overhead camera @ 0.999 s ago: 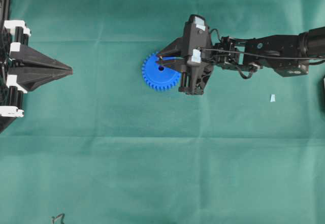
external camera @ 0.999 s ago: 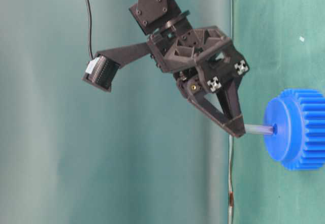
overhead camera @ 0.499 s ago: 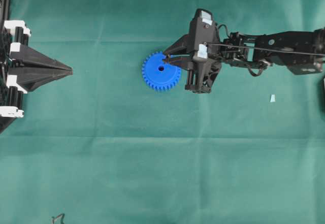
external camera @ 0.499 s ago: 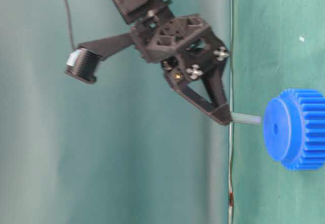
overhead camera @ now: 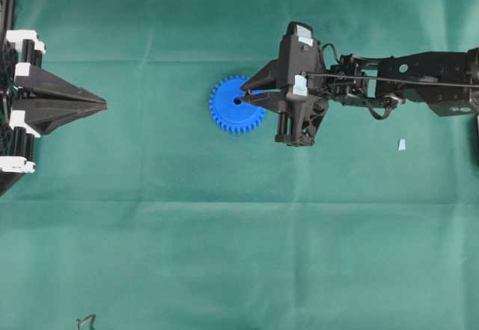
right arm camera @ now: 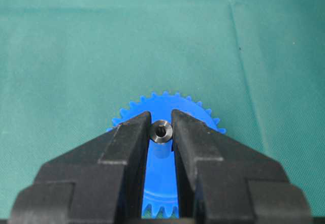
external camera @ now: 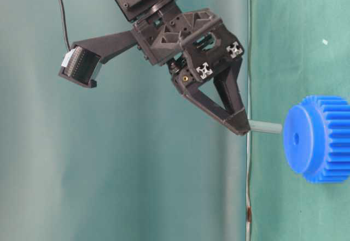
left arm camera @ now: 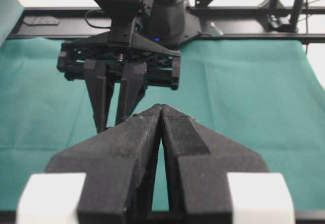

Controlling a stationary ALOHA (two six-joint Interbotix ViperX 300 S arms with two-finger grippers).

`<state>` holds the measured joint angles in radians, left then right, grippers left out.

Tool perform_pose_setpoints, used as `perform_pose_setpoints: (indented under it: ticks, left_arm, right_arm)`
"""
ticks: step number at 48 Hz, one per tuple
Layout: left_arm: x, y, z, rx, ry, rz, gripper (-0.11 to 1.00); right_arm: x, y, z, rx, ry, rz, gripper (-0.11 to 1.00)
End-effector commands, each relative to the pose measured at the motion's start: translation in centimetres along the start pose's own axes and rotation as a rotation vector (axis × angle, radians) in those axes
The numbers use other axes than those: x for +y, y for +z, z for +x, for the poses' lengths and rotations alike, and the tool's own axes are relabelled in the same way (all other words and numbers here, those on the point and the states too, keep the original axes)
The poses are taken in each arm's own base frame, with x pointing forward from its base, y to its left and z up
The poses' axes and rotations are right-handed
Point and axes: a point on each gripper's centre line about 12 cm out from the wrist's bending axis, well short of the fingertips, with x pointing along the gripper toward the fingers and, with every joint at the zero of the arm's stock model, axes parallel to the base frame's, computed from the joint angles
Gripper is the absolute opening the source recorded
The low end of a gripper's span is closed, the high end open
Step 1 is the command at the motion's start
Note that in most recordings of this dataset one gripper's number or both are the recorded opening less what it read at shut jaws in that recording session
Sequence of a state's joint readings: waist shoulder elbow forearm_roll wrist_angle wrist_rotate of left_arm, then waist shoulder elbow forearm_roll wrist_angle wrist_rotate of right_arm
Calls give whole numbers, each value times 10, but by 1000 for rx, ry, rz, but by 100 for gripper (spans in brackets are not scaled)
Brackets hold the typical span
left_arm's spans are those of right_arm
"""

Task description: Insert the shaft into the center hole of the gear.

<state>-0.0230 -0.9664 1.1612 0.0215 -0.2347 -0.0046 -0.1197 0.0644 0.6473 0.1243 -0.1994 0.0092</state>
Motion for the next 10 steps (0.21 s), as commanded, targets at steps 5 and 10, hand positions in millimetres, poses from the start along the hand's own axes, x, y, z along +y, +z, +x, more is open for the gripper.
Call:
perform_pose_setpoints:
  ticks: [5,10]
  left_arm:
    - [0,9,3,-25,-2,5,0]
    - [0,9,3,-23,-2,5,0]
  right_arm:
    - [3,14,7,-36,5,2,17]
    - [3,14,17,-27,4,1,16]
